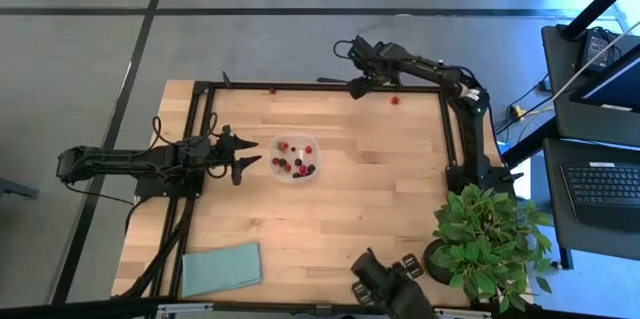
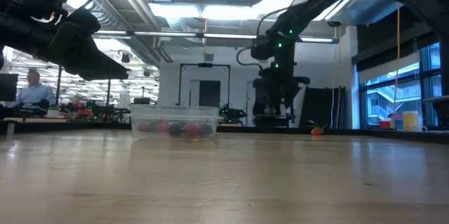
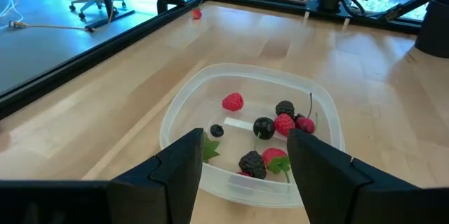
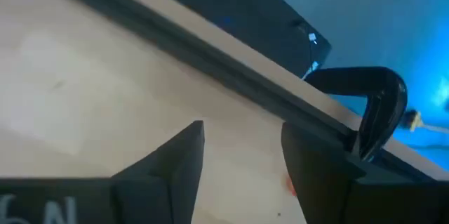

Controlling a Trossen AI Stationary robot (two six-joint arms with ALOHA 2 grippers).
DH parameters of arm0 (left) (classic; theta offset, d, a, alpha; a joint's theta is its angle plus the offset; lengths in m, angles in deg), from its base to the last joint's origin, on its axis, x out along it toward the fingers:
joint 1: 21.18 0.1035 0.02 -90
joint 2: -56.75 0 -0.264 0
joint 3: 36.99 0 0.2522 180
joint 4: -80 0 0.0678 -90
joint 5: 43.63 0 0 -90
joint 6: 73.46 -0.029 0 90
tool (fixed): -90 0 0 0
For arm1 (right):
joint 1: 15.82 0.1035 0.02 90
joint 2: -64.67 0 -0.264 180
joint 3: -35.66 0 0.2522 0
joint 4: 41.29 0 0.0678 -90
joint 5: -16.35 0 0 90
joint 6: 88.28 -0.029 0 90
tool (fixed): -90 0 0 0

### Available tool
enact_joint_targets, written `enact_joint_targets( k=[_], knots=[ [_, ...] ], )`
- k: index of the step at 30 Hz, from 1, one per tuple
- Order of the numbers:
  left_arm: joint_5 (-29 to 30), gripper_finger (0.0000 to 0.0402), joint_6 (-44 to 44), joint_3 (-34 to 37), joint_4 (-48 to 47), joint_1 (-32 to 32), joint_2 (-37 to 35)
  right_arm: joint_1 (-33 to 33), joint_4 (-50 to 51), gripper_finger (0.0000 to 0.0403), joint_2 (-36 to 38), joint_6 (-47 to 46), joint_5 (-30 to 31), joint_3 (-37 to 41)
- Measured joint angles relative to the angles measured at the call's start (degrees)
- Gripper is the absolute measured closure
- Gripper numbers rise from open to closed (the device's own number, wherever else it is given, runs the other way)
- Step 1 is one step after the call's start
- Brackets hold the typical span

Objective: Pick and placing Produce into tupperware
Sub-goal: Put the strawberry into the transparent container

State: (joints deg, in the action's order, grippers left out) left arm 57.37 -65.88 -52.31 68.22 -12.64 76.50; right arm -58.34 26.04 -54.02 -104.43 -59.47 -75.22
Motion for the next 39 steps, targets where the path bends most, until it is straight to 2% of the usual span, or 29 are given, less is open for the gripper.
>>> enact_joint_targets(
  k=[10,18,26,30,39],
  knots=[
    [0.0,0.0202,0.0,0.0,0.0,0.0,0.0,-2.4,-0.2,0.0218,-4.9,-0.4,0.3,0.0],
    [0.0,0.0202,0.0,0.0,0.0,0.0,0.0,-2.3,-0.3,0.0218,-5.4,3.1,0.2,0.0],
    [0.0,0.0202,0.0,0.0,0.0,0.0,0.0,-2.2,-8.0,0.0218,-5.4,-9.2,0.2,0.0],
    [0.0,0.0202,0.0,0.0,0.0,0.0,0.0,-2.2,-11.9,0.0218,-5.4,-10.9,0.2,0.0],
    [0.0,0.0202,1.4,0.0,0.0,0.0,0.0,-4.0,-9.6,0.0218,-5.4,-20.3,0.5,0.0]
  ],
)
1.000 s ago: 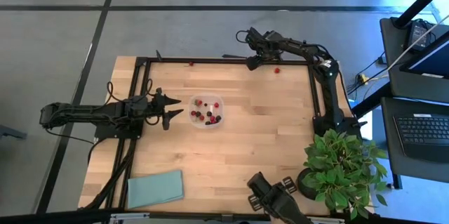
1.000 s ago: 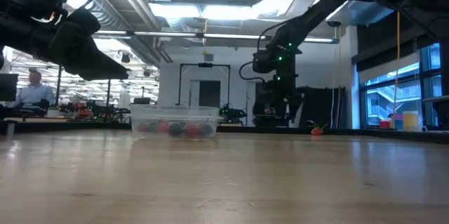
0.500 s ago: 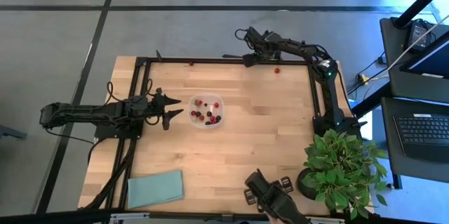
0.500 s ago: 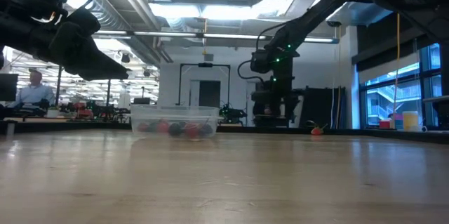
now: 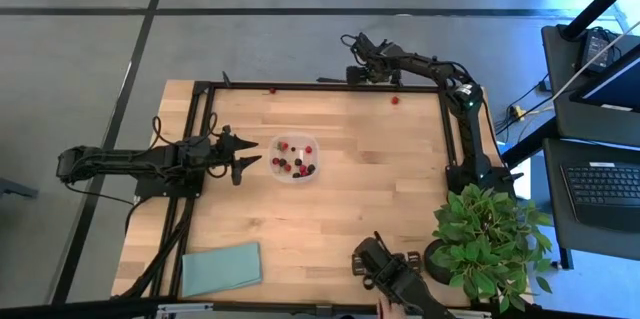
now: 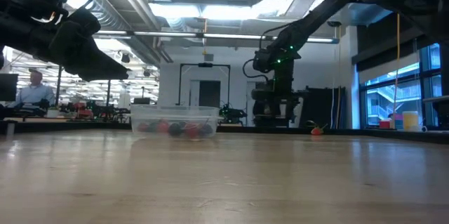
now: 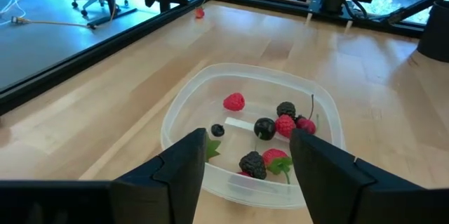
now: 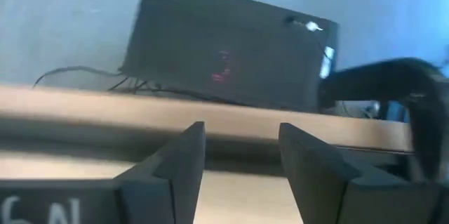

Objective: Pick and placing Produce into tupperware
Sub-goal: Put the strawberry into the transparent container

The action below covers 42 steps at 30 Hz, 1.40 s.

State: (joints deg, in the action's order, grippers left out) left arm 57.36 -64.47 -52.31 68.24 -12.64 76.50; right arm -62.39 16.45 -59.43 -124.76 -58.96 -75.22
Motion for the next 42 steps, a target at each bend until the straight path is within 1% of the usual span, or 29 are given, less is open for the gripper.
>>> enact_joint_targets(
  k=[6,8,13,17,19,24,29,35,42],
  knots=[
    [-0.2,0.0202,0.1,0.0,-0.1,0.0,0.0,-2.1,4.6,0.0218,0.0,-6.3,0.8,0.0],
    [-0.2,0.0202,0.1,0.0,-0.2,0.0,0.0,-2.4,7.5,0.0218,0.1,-8.9,0.9,0.0],
    [-0.2,0.0202,0.1,0.0,-0.8,0.0,0.0,-2.4,13.5,0.0218,0.1,-14.1,6.5,0.0],
    [-0.2,0.0202,0.1,0.0,-1.2,0.0,0.0,-2.0,18.5,0.0218,0.1,-18.0,9.5,0.0],
    [-0.2,0.0202,0.1,0.0,-1.2,0.0,0.0,-2.0,20.1,0.0218,0.1,-20.1,10.1,0.0],
    [-0.2,0.0202,0.1,0.0,-1.3,0.0,0.0,-1.5,19.8,0.0218,0.1,-20.5,10.3,1.0],
    [-0.2,0.0202,1.2,0.0,-1.7,0.0,0.0,-1.4,18.8,0.0218,0.1,-23.1,10.2,4.9],
    [-0.2,0.0202,1.1,0.0,-1.7,0.0,0.0,-1.2,17.8,0.0218,0.1,-24.1,10.2,8.7],
    [-0.2,0.0202,1.1,0.0,-1.7,0.0,0.0,-0.9,13.8,0.0218,0.4,-24.3,9.8,11.2]
  ],
)
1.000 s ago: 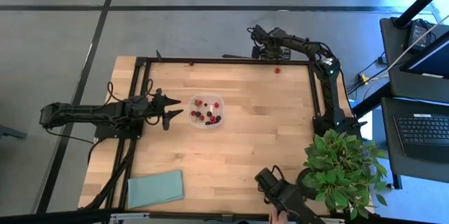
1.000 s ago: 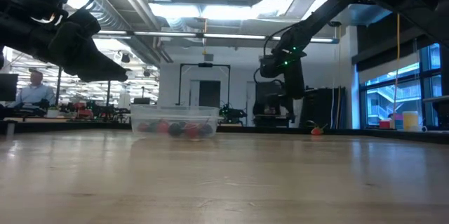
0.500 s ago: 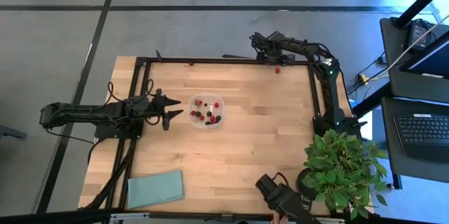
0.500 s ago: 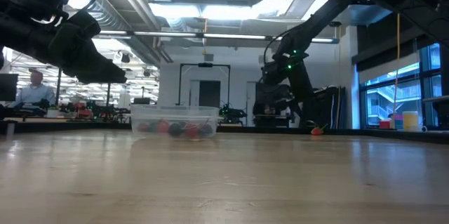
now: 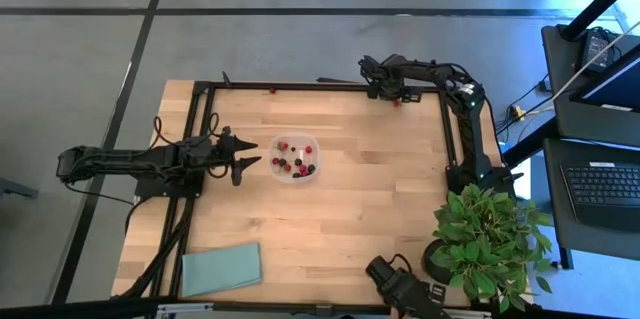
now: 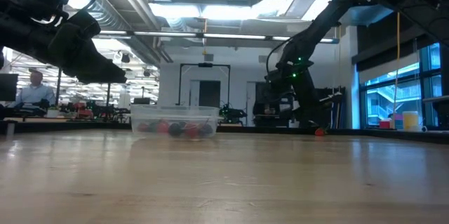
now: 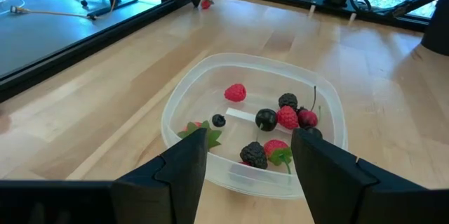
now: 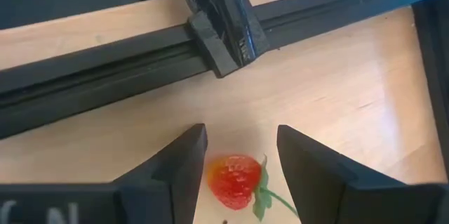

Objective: Pick and placing Produce into tupperware
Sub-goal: Put the strawberry into the transparent container

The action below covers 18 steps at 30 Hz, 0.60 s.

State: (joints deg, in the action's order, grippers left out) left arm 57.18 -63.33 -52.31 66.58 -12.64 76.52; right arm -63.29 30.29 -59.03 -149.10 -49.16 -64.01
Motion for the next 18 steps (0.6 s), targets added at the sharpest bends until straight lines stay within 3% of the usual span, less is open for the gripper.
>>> enact_joint_targets(
  k=[18],
  knots=[
    [0.0,0.0202,0.0,0.0,0.0,0.0,0.0,4.0,1.2,0.0218,-0.2,2.8,-0.1,0.3]
  ],
)
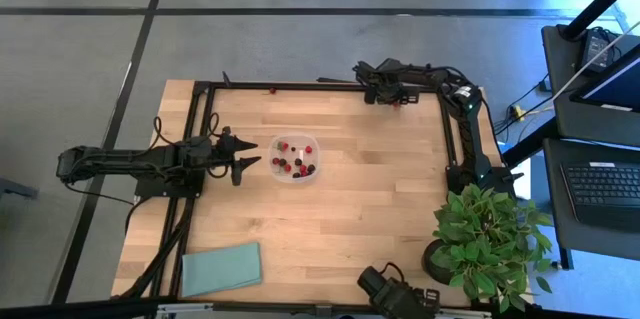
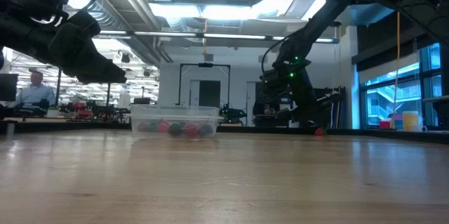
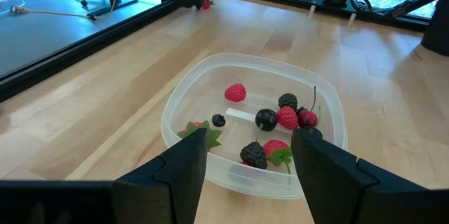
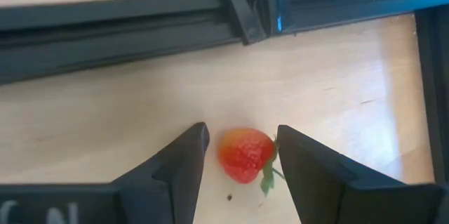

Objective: Pick and placing Produce into tupperware
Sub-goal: Put the strawberry into the transparent container

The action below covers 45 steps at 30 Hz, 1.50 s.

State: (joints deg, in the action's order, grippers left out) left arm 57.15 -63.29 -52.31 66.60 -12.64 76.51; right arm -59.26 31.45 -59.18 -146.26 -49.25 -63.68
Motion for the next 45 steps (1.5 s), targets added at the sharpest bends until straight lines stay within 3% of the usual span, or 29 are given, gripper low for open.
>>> enact_joint_targets(
  k=[9,14,28,37,45],
  knots=[
    [0.0,0.0202,0.4,0.0,-1.0,0.0,0.0,0.4,1.6,0.0218,0.0,2.6,-0.1,0.0],
    [0.0,0.0202,0.4,0.0,-1.0,0.0,0.0,1.3,1.7,0.0218,-0.3,5.1,4.3,0.1],
    [0.0,0.0202,1.5,0.0,-1.0,0.0,0.0,2.2,1.8,0.0218,-0.3,17.8,6.0,0.2],
    [0.0,0.0202,1.5,0.0,-1.0,0.0,0.0,2.1,1.6,0.0218,-0.3,18.0,5.9,0.1],
    [-4.0,0.0202,1.5,0.0,-1.2,0.0,0.0,2.1,1.6,0.0218,-0.3,19.1,5.4,0.1]
  ],
)
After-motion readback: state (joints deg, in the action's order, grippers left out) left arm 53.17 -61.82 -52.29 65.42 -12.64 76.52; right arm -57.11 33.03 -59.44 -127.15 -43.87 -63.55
